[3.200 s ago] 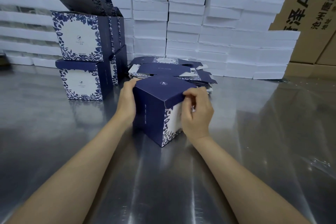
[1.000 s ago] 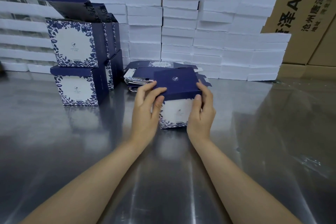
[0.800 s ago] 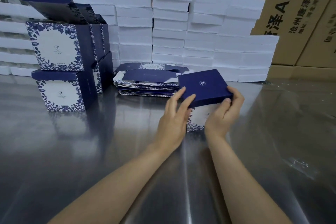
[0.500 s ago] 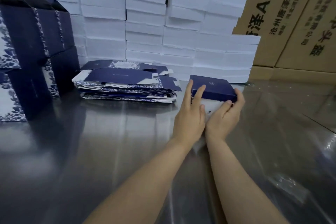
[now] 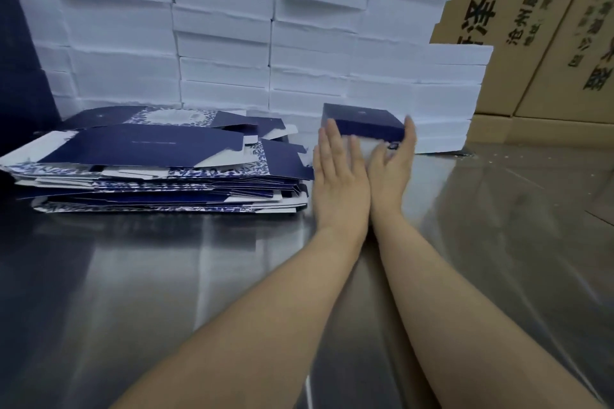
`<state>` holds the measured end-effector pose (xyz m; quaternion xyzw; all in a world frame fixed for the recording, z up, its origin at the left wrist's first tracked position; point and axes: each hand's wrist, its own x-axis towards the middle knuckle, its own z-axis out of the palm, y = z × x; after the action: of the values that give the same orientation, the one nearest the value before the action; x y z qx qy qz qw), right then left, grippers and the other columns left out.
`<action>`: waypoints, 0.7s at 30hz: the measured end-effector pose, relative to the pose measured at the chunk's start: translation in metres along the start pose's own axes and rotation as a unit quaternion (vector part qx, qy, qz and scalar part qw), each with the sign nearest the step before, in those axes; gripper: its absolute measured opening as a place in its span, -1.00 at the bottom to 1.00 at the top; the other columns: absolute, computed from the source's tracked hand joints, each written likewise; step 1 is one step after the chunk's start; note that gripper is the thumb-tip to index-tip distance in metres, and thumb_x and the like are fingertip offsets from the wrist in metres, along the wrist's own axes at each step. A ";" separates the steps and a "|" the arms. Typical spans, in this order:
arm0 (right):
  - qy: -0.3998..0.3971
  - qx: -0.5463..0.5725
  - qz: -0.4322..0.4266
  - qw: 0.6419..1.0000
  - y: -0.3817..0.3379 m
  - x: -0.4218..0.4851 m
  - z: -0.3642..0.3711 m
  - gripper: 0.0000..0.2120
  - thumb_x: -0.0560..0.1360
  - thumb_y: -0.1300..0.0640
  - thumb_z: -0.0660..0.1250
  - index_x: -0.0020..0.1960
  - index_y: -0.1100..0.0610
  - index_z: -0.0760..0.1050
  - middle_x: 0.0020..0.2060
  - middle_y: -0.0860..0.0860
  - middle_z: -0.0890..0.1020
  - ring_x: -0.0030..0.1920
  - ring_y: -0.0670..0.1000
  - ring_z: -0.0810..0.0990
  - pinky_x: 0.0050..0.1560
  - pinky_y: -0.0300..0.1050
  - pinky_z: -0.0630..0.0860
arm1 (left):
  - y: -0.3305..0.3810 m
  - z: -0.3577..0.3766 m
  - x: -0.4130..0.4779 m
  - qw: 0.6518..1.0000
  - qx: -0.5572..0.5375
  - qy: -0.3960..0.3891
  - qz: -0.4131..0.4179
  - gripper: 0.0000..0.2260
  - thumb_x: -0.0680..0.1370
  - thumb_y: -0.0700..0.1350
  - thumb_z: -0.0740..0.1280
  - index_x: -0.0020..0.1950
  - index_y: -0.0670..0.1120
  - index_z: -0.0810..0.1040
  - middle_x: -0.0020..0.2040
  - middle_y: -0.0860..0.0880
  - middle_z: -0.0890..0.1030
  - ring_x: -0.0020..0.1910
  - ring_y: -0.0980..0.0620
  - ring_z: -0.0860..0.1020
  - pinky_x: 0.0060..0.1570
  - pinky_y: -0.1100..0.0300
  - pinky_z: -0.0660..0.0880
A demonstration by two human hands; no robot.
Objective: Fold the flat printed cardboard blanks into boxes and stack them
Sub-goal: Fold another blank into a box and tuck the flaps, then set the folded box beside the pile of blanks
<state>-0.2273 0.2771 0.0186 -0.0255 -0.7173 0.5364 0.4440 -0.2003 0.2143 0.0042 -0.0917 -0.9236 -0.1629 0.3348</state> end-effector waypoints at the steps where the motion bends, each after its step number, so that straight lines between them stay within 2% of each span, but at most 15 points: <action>1: -0.034 -0.010 -0.002 0.999 0.004 0.004 0.007 -0.35 0.56 0.34 0.13 0.57 0.01 0.02 0.43 -0.01 0.30 0.29 -0.06 0.40 0.36 -0.11 0.31 | -0.002 0.001 0.003 0.999 0.024 -0.016 -0.015 -0.54 0.69 -0.23 -0.09 0.55 -0.30 -0.17 0.51 -0.31 -0.33 0.53 -0.24 -0.29 0.45 -0.05 -0.33; 4: -0.076 -0.043 -0.014 0.996 0.016 0.017 0.023 -0.21 0.50 0.38 0.16 0.58 0.00 -0.14 0.43 0.09 0.24 0.32 -0.02 0.36 0.19 -0.30 0.29 | -0.004 0.007 0.003 0.993 0.080 -0.090 -0.018 -0.56 0.66 -0.27 -0.12 0.52 -0.36 -0.07 0.56 -0.33 -0.09 0.54 -0.26 -0.24 0.43 -0.11 -0.36; 6: -0.088 -0.066 -0.002 0.994 0.025 0.025 0.031 -0.18 0.51 0.36 0.18 0.58 -0.01 -0.20 0.40 0.11 0.27 0.27 0.00 0.40 0.03 -0.40 0.27 | -0.005 0.006 0.003 0.988 0.104 -0.112 0.007 -0.55 0.65 -0.28 -0.09 0.54 -0.31 -0.08 0.55 -0.32 0.04 0.54 -0.27 -0.20 0.43 -0.13 -0.35; 8: -0.119 -0.112 0.031 0.986 0.033 0.031 0.036 -0.17 0.54 0.29 0.22 0.58 -0.04 -0.24 0.36 0.13 0.33 0.22 0.05 0.46 -0.02 -0.34 0.28 | -0.005 0.005 0.004 0.987 0.117 -0.105 0.032 -0.52 0.65 -0.27 -0.08 0.56 -0.24 -0.11 0.54 -0.29 0.10 0.55 -0.26 -0.18 0.43 -0.13 -0.36; 10: -0.139 -0.150 0.059 0.977 0.039 0.035 0.038 -0.17 0.56 0.21 0.24 0.57 -0.06 -0.27 0.33 0.16 0.39 0.19 0.10 0.50 -0.01 -0.18 0.33 | -0.005 0.007 0.004 0.986 0.127 -0.095 0.045 -0.51 0.65 -0.27 -0.08 0.57 -0.24 -0.11 0.53 -0.26 0.14 0.55 -0.24 -0.17 0.41 -0.14 -0.39; 12: -0.143 -0.144 0.076 0.976 0.043 0.035 0.038 -0.20 0.57 0.18 0.22 0.57 -0.07 -0.26 0.35 0.13 0.41 0.20 0.11 0.51 0.06 -0.11 0.37 | -0.005 0.008 0.003 0.988 0.116 -0.087 0.042 -0.51 0.65 -0.26 -0.07 0.57 -0.23 -0.09 0.52 -0.24 0.17 0.56 -0.23 -0.15 0.38 -0.13 -0.42; 14: -0.142 -0.137 0.089 0.976 0.041 0.030 0.033 -0.21 0.57 0.15 0.24 0.58 -0.04 -0.22 0.43 0.13 0.34 0.32 0.13 0.43 0.26 -0.01 0.38 | -0.007 0.007 0.002 0.993 0.085 -0.077 0.037 -0.53 0.65 -0.24 -0.05 0.57 -0.21 -0.02 0.53 -0.21 0.16 0.56 -0.19 -0.14 0.40 -0.10 -0.42; 15: -0.139 -0.168 0.088 0.972 0.035 0.025 0.030 -0.20 0.56 0.13 0.26 0.58 -0.01 -0.21 0.48 0.13 0.26 0.40 0.15 0.34 0.35 0.05 0.33 | -0.009 0.006 0.001 0.995 0.061 -0.074 0.036 -0.55 0.66 -0.23 -0.04 0.56 -0.19 0.04 0.54 -0.19 0.15 0.57 -0.16 -0.13 0.42 -0.09 -0.39; 18: -0.119 -0.257 0.064 0.957 0.016 0.002 0.018 -0.19 0.55 0.14 0.26 0.58 0.06 -0.22 0.54 0.16 0.09 0.50 0.16 0.13 0.42 0.07 0.20 | -0.019 -0.006 -0.005 0.997 0.003 -0.070 0.029 -0.62 0.67 -0.19 0.00 0.51 -0.09 0.19 0.56 -0.17 0.09 0.57 -0.12 -0.12 0.47 -0.07 -0.32; 21: -0.128 -0.277 0.021 0.952 -0.012 -0.033 0.009 -0.27 0.60 0.17 0.20 0.58 0.08 -0.21 0.52 0.16 0.15 0.48 0.15 0.16 0.43 0.05 0.21 | -0.034 -0.025 -0.021 0.998 -0.018 -0.065 0.000 -0.65 0.69 -0.10 0.04 0.49 0.04 0.27 0.59 -0.17 -0.10 0.57 -0.12 -0.18 0.49 -0.06 -0.29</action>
<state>-0.2077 0.2483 0.0075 -0.0941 -0.8877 0.3244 0.3127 -0.1791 0.1725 0.0007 -0.1080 -0.9402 -0.1737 0.2723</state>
